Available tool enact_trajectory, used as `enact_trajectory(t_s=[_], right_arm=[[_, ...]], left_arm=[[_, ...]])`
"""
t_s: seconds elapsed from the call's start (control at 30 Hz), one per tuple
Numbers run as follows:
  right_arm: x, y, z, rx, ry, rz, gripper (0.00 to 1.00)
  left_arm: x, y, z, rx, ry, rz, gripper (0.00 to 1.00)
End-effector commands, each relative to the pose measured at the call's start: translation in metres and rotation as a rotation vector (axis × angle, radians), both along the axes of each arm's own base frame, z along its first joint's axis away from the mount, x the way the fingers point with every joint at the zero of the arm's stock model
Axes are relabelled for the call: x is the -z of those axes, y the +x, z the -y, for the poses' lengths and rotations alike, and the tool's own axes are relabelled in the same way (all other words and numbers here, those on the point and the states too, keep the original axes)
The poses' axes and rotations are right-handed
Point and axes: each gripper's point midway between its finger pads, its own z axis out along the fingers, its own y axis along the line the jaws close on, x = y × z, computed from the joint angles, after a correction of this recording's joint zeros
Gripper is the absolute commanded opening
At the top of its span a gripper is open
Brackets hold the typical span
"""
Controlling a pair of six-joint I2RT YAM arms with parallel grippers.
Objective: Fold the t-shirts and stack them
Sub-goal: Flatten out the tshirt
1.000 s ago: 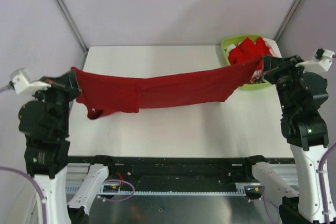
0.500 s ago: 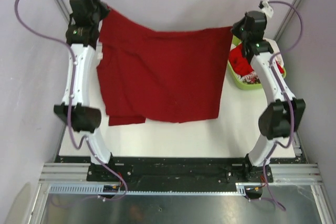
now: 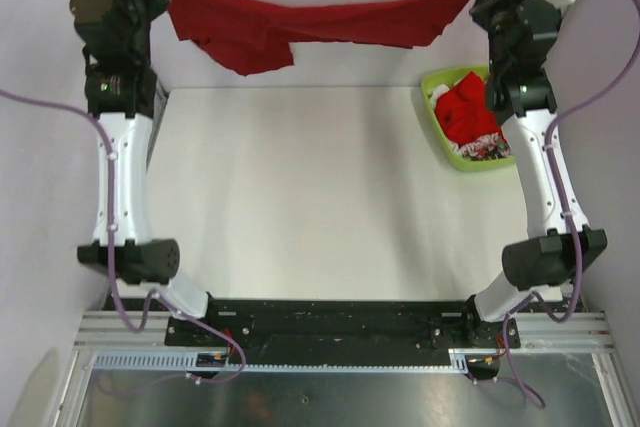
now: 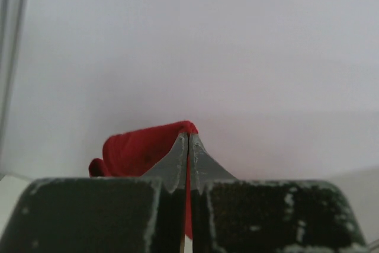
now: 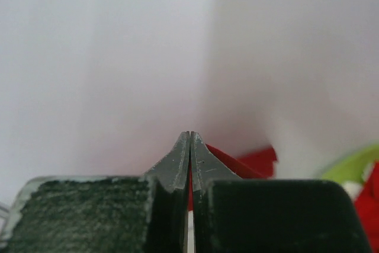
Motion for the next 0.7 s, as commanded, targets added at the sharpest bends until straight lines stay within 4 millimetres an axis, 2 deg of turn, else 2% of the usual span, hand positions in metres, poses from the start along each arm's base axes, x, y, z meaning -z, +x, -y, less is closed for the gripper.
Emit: enact_trajectory(t_s=[0.0,0.07,0.17,0.27,0.37,0.43,0.5,0.57,0.67], right_arm=[[0.092,0.003,0.005,0.009,0.017,-0.191,0.00],[0.146,-0.004,0.002,-0.009,0.021,-0.307,0.00],[0.242,-0.018,-0.003,-0.036,0.023,-0.534,0.00],[0.341,-0.040,-0.017,-0.102,0.018,-0.780,0.00],[0.431,-0.066,-0.029,-0.159,0.006,-1.022,0.00],[0.475,-0.083,-0.034,-0.184,-0.002,-1.148,0.00],[0.507,-0.100,-0.037,-0.196,-0.010,-1.242,0.00],[0.527,-0.114,-0.038,-0.198,-0.021,-1.303,0.00],[0.537,-0.132,-0.034,-0.180,-0.039,-1.343,0.00]], left_arm=[[0.038,-0.026,-0.020,-0.065,0.010,-0.065,0.00],[0.099,-0.029,-0.025,-0.079,-0.006,-0.191,0.00],[0.224,-0.042,-0.030,-0.098,-0.049,-0.437,0.00],[0.341,-0.071,-0.036,-0.128,-0.107,-0.667,0.00],[0.438,-0.106,-0.041,-0.166,-0.189,-0.870,0.00],[0.483,-0.127,-0.040,-0.180,-0.230,-0.983,0.00],[0.514,-0.143,-0.039,-0.198,-0.264,-1.075,0.00],[0.534,-0.156,-0.039,-0.219,-0.277,-1.146,0.00],[0.544,-0.174,-0.043,-0.261,-0.271,-1.205,0.00]])
